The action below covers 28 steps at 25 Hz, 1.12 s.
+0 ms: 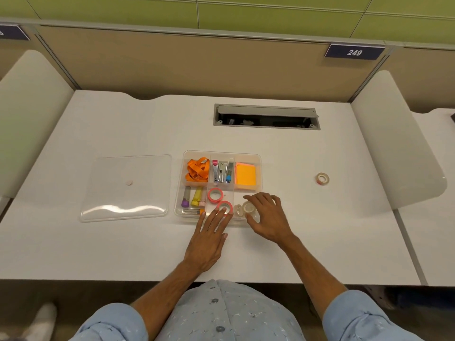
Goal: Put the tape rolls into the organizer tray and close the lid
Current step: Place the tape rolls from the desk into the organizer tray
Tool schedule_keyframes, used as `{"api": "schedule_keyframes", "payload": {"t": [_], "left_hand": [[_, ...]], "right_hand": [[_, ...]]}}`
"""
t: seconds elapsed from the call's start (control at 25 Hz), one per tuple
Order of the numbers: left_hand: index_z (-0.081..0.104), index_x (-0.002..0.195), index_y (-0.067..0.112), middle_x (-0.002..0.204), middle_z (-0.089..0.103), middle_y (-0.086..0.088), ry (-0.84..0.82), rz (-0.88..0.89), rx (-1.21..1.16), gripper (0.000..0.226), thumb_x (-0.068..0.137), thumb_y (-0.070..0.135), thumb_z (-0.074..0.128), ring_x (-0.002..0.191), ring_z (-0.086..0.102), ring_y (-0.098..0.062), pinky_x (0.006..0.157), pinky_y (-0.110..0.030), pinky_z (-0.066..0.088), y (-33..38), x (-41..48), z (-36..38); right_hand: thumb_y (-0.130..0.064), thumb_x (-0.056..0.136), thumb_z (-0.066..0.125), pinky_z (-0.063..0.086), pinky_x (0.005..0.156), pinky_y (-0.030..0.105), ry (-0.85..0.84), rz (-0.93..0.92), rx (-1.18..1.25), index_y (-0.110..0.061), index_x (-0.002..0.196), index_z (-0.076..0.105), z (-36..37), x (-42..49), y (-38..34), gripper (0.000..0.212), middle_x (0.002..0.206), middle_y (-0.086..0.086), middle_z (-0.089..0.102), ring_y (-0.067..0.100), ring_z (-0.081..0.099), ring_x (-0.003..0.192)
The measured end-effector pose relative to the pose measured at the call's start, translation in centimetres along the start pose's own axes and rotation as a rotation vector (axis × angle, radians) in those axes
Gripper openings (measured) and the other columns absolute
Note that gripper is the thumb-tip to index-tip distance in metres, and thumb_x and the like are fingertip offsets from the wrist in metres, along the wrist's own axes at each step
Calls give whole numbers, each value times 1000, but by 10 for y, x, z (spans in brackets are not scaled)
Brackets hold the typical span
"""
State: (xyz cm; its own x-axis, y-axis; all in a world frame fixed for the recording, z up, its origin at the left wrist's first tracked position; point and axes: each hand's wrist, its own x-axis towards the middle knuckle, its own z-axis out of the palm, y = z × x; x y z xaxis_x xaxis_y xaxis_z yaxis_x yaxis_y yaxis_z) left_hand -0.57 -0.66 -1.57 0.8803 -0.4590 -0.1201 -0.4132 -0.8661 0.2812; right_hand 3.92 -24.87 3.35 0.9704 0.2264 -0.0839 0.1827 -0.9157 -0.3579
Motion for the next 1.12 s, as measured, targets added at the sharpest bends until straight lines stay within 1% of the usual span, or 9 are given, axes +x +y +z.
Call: {"api": "schedule_keyframes", "payload": {"t": [0.12,0.28,0.4,0.48,0.64,0.72,0.8,0.96,1.12], "left_hand": [[15,170,24,180,12,-2,10,-8,-12,61,116,40,37,168,6,-23,137,-60,13,1,0,1],[14,170,25,180,11,1,10,-29,-26,59,116,38,34,168,3,-20,138,-58,8,2,1,3],[18,170,25,180,15,0,28,-37,-31,58,116,36,36,168,7,-20,137,-59,12,4,1,3],[18,170,25,180,15,1,25,-45,-34,58,116,37,35,168,7,-20,137,-59,11,5,1,4],[13,170,27,181,10,2,13,-61,-25,58,117,38,32,168,3,-18,138,-57,8,7,2,5],[14,170,26,180,13,1,29,-58,-21,58,116,36,34,168,6,-19,138,-58,10,8,1,5],[18,170,24,179,17,0,40,-59,-35,58,116,35,38,168,11,-20,137,-60,14,9,2,4],[16,170,26,180,14,1,17,-75,-29,58,116,37,35,168,8,-19,137,-59,12,11,4,4],[15,170,26,180,15,1,12,-85,-23,58,116,38,33,168,7,-20,136,-59,11,12,3,3]], "right_hand": [[-45,99,65,32,126,42,49,4,70,-29,146,58,-1,-2,2,50,149,-9,59,15,47,147],[-37,102,67,34,125,44,145,143,176,-24,144,61,-12,3,19,44,148,-3,61,18,48,146],[-27,104,65,36,121,46,232,245,186,-23,140,64,-22,7,40,36,143,-2,64,21,50,143],[-22,104,62,36,120,49,266,374,167,-21,141,63,-29,10,58,37,144,1,63,24,50,144],[-24,105,57,29,127,52,159,640,81,-12,157,43,-42,15,93,55,161,10,44,30,36,154],[-29,107,54,23,130,55,74,683,0,-7,164,30,-46,14,107,65,170,14,29,32,28,159],[-29,108,53,20,131,58,42,704,-32,-3,166,22,-50,14,120,71,173,16,22,34,25,160],[-25,105,55,22,130,59,-19,720,-47,1,162,27,-57,11,134,68,170,17,29,33,28,158],[-19,103,55,28,128,54,30,661,-116,-3,154,42,-52,0,131,55,159,15,44,33,38,151]]}}
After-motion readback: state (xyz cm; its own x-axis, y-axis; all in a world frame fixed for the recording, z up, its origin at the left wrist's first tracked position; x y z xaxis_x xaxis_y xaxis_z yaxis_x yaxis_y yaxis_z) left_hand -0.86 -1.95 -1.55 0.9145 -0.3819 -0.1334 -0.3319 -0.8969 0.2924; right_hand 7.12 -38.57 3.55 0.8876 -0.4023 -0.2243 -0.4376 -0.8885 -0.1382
